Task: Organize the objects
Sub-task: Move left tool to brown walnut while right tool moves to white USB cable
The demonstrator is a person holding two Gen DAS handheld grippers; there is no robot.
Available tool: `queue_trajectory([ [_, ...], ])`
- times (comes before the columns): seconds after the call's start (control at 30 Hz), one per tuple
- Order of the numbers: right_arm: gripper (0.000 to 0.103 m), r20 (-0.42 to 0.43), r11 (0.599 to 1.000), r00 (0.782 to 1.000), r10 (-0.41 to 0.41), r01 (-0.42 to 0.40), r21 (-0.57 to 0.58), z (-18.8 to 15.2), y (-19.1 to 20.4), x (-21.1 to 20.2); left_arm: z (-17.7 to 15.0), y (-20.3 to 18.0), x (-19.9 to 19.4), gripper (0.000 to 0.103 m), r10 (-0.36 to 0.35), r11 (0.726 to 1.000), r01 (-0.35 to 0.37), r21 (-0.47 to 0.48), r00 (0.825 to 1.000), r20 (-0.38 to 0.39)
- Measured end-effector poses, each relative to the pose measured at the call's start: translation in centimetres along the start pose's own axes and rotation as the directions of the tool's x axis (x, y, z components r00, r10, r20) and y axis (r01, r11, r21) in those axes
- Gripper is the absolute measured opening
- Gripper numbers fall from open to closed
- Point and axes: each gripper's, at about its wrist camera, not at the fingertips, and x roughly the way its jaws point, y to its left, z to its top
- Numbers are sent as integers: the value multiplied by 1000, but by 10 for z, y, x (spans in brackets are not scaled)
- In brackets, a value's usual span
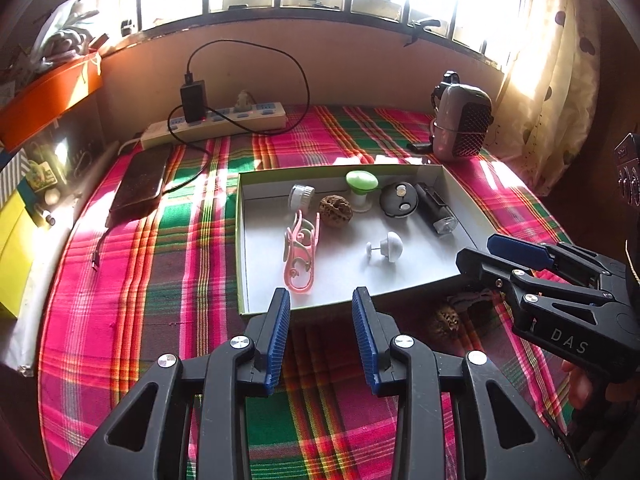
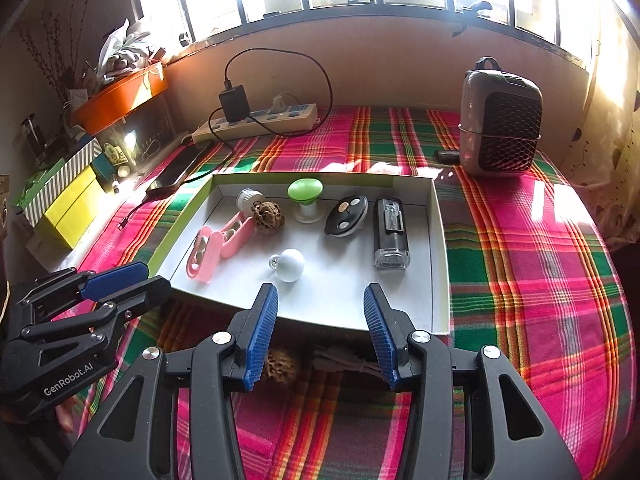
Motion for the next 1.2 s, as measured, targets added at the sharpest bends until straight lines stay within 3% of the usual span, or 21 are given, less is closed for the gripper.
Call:
queue_trajectory([
  [0.6,47,-19,992,996,-91,92,84,-48,-45,-28,-18,-42,14,34,-162,986,165,35,984,-75],
  [1.2,47,-44,987,994,-102,107,124,-57,-67,-24,-15,-68,44,34,-175,982,184,53,975,-139],
])
